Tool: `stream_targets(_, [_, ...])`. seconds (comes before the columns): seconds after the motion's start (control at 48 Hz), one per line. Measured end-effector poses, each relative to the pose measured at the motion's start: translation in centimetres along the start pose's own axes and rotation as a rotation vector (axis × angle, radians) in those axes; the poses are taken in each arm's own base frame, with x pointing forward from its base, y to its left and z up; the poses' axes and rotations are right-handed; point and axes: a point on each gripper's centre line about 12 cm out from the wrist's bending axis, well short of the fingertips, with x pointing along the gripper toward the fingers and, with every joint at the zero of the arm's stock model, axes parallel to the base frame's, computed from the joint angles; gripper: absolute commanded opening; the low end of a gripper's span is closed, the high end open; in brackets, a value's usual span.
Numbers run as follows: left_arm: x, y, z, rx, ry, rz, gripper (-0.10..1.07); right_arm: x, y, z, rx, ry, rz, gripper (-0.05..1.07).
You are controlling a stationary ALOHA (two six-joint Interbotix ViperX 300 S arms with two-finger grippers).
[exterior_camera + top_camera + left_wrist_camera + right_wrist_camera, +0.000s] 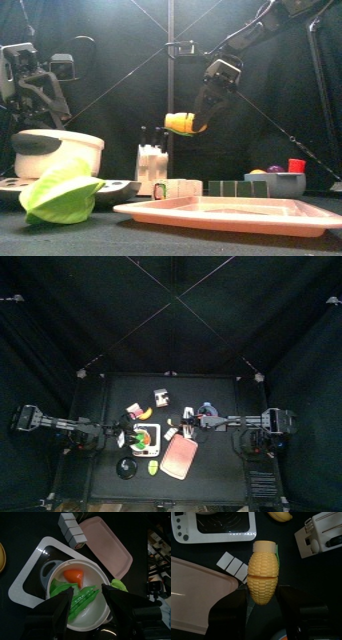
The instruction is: Remove husk piece
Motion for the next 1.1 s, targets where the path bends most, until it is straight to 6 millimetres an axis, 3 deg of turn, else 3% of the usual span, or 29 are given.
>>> stream_targets(0.333, [-0.3,-2.6,3.2,0.046,-0.191,-0.165,0.86,-2.2,0.0,2.7,0.104,-0.154,0.047,0.43])
stream_targets(0.625, [0.6,-3.2,6.0,0.168,-0.369,-0.246,0.87,-5.7,-0.3,5.4,0.308,-0.386,0.133,0.42])
stream_targets(0.812, [1.3,-2.8,7.7,0.327,-0.472,-0.204,0.87,-6.4,0.0,5.6,0.423,-0.429,0.184,0.42])
stream_targets(1.104, [0.1,-2.3,10.5,0.354,-0.755,-0.137,0.87,-6.3,0.1,5.4,0.456,-0.452,0.193,0.42])
